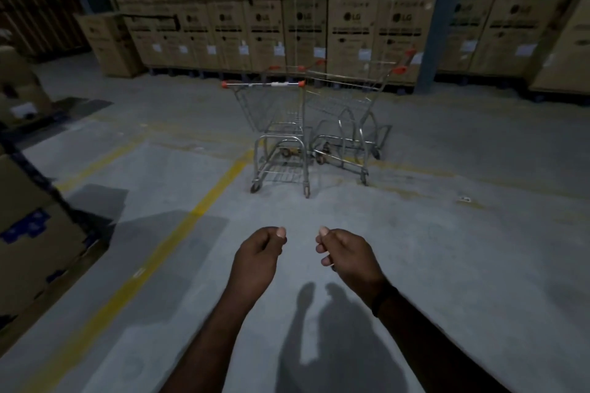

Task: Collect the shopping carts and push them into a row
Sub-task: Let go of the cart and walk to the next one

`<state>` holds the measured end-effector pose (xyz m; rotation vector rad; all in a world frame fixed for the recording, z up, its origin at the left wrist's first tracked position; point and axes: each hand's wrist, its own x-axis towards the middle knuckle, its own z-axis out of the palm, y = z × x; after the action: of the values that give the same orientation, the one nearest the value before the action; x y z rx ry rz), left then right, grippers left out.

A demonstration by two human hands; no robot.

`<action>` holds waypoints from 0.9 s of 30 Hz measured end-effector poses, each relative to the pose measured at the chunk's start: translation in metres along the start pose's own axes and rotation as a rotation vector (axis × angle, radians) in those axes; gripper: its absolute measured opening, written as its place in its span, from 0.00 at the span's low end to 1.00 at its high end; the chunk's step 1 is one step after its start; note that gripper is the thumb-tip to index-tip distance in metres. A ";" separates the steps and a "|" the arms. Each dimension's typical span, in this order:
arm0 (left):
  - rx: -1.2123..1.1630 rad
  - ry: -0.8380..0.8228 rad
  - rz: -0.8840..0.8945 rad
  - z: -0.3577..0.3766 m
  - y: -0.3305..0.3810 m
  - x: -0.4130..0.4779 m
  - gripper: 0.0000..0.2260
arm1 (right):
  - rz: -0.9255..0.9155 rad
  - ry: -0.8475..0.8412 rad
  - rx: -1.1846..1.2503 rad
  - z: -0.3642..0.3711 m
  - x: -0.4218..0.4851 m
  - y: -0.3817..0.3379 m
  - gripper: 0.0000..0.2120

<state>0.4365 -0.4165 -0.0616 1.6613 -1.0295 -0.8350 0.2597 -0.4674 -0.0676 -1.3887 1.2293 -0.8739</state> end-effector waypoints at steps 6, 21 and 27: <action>-0.002 -0.026 0.010 0.047 0.008 0.121 0.10 | -0.016 0.012 0.017 -0.018 0.130 0.005 0.16; -0.003 0.169 -0.026 0.058 0.049 0.386 0.17 | -0.029 -0.180 0.036 0.016 0.428 -0.061 0.15; 0.003 0.166 0.007 0.022 0.034 0.503 0.26 | -0.098 -0.182 0.011 0.072 0.538 -0.077 0.15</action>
<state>0.6130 -0.8897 -0.0640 1.6980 -0.9213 -0.6794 0.4574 -0.9793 -0.0655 -1.4955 1.0241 -0.8003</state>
